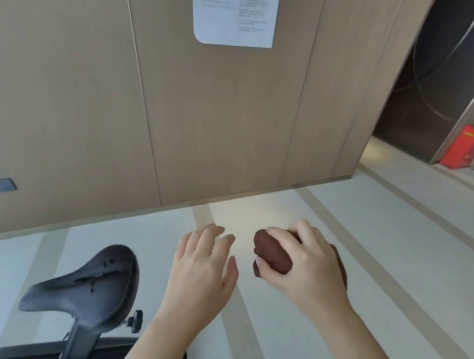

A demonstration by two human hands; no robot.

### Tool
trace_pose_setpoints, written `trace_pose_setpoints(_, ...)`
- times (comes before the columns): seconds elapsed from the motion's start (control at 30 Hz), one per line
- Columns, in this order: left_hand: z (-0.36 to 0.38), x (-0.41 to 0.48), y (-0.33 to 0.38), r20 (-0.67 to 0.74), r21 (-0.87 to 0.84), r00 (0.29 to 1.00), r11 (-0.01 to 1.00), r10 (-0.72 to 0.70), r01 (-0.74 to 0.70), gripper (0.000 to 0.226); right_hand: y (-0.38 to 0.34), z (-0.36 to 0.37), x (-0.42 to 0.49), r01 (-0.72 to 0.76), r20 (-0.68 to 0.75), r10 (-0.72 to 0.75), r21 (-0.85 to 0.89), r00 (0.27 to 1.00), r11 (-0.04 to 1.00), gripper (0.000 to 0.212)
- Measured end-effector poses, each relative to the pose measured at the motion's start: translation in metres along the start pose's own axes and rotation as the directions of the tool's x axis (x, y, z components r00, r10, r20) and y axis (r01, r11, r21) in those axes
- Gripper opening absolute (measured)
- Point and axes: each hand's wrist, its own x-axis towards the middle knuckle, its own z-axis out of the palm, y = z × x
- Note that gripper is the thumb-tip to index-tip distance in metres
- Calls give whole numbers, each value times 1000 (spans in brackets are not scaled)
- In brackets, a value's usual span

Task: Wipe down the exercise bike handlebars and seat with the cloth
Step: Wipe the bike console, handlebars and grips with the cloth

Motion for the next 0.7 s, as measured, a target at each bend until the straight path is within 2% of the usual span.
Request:
trace_pose_setpoints(0.37, 117, 141, -98, -62, 41, 979, 979, -195, 198, 27, 69, 117, 180, 121, 76, -126, 74, 989, 990, 36)
trace_pose_setpoints(0.7, 159, 238, -211, -122, 188, 945, 927, -305, 324, 30, 78, 231, 332, 224, 132, -259, 229, 957, 947, 36)
